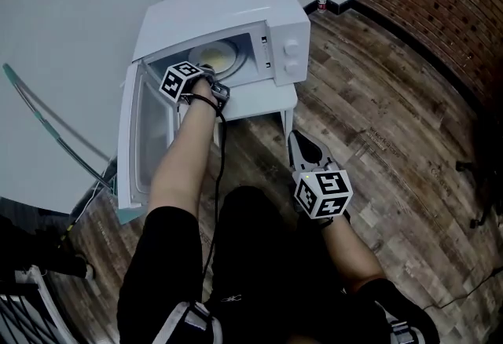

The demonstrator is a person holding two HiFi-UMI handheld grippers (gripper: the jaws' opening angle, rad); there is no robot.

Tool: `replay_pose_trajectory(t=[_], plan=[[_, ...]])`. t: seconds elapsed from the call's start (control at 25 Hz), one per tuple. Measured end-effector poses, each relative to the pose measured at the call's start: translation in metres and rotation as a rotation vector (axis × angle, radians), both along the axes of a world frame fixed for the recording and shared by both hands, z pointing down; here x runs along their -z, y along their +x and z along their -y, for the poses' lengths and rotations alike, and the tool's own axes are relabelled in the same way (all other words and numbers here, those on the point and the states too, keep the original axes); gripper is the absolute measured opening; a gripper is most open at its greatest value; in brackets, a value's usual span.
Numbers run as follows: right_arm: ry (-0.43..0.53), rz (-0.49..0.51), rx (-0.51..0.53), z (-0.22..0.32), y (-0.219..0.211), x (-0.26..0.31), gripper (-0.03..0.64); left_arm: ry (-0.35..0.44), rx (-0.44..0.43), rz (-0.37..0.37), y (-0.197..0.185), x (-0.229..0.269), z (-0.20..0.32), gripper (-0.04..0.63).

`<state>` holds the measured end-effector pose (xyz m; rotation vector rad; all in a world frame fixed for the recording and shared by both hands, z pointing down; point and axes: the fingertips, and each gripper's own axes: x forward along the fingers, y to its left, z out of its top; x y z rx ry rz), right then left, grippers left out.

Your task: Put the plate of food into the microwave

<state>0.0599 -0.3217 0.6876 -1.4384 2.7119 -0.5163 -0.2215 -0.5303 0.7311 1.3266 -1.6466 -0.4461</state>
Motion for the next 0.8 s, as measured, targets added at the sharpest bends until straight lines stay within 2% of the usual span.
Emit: replay_pose_trajectory(t=[0.16,0.28,0.44,0.56,0.68,0.8], plan=[[-0.017,0.003,-0.001,-0.007,0.004,-0.007,0.012,-0.094,-0.084,0.351,-0.002,-0.002,0.000,0.094],[-0.034,0.011,-0.017,-0.010,0.011,-0.013,0.012,-0.131,-0.121,0.536,-0.004,0.003,0.001,0.129],[-0.069,0.007,-0.022,-0.017,0.015,-0.028,0.012,-0.159,-0.169,0.711,-0.005,0.002,0.006,0.170],[-0.083,0.001,-0.023,-0.019,0.017,-0.034,0.012,-0.167,-0.185,0.788,-0.008,0.001,0.009,0.183],[-0.086,-0.002,-0.026,-0.020,0.019,-0.036,0.012,-0.170,-0.182,0.904,-0.015,0.007,0.012,0.189],[-0.089,-0.001,-0.030,-0.019,0.020,-0.037,0.012,-0.164,-0.191,0.953,-0.015,0.009,0.017,0.189]])
